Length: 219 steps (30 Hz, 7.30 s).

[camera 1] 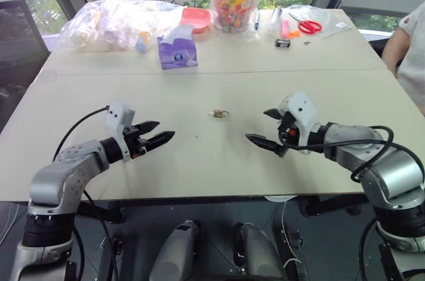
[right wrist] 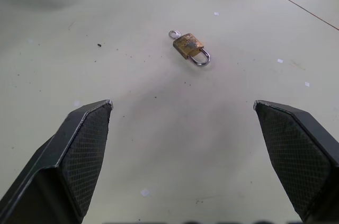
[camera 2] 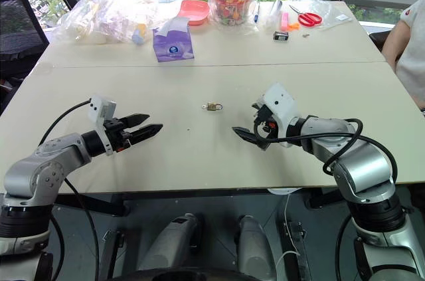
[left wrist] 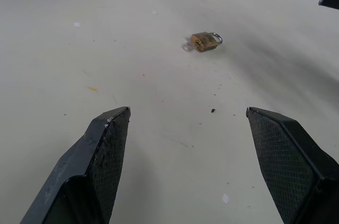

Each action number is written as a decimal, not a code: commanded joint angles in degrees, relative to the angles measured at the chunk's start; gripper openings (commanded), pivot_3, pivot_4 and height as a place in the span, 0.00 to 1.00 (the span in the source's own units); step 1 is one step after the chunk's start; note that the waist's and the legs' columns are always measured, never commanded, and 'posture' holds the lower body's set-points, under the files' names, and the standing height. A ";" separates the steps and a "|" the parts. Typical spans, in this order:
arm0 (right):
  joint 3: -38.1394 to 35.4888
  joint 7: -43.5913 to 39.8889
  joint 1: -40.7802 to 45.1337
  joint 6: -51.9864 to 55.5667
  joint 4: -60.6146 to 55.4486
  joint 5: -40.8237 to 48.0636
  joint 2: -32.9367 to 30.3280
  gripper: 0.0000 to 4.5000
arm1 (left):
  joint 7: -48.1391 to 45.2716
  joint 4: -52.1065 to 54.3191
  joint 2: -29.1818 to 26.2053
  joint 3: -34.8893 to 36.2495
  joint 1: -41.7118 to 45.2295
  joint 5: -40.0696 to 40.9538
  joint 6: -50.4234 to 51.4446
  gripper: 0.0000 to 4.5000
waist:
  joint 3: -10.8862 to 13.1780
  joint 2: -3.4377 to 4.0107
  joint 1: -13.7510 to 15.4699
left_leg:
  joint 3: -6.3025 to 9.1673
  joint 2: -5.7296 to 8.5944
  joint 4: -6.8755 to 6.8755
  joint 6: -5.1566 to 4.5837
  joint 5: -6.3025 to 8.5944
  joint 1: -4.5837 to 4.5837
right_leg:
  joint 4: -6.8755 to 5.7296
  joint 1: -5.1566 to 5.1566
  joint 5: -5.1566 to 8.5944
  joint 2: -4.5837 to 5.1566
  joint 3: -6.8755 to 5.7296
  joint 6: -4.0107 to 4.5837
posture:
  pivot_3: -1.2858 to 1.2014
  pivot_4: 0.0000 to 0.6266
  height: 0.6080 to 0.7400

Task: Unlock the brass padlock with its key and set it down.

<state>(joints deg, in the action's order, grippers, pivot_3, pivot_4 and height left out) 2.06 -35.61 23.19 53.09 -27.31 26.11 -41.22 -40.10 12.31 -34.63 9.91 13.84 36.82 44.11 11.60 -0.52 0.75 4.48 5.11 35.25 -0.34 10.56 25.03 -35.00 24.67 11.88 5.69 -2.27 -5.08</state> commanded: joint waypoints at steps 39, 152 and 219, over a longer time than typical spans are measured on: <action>20.16 -20.41 47.56 -48.99 94.56 -34.81 30.41 0.34 | -12.19 -2.39 -9.74 -2.32 6.49 -1.76 -0.87 0.82 | 0.01 0.00 -2.37 | -0.07 -0.04 -0.19 0.44 -0.43 -0.26 | -1.10 0.47 -0.21 -0.41 0.32 -0.08 | 0.52 0.24 1.00; 17.33 -3.28 29.05 -57.84 35.15 -46.95 20.24 0.15 | -22.42 -40.80 8.23 -8.73 42.39 -12.67 -9.49 0.42 | 0.02 -0.07 -1.67 | -0.13 -0.05 0.00 0.40 -0.47 -0.33 | -1.13 0.30 -0.22 -0.44 0.31 -0.10 | 0.52 0.24 1.00; 2.91 -0.99 21.38 -9.69 10.17 -15.79 20.56 0.99 | -31.57 -27.13 4.84 -3.43 36.87 -0.24 -0.15 0.00 | 0.02 -0.07 -1.49 | -0.12 -0.07 -0.01 0.37 -0.45 -0.41 | -1.09 0.21 -0.23 -0.36 0.35 -0.07 | 0.52 0.24 1.00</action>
<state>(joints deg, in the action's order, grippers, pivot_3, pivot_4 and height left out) 4.66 -36.31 43.55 43.56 -14.69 9.46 -20.15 -71.43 -16.10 -29.60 5.62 49.75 35.64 45.61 11.61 -0.59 -0.74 4.35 5.04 35.23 0.04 10.11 24.62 -36.10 24.88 11.65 5.34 -1.93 -5.15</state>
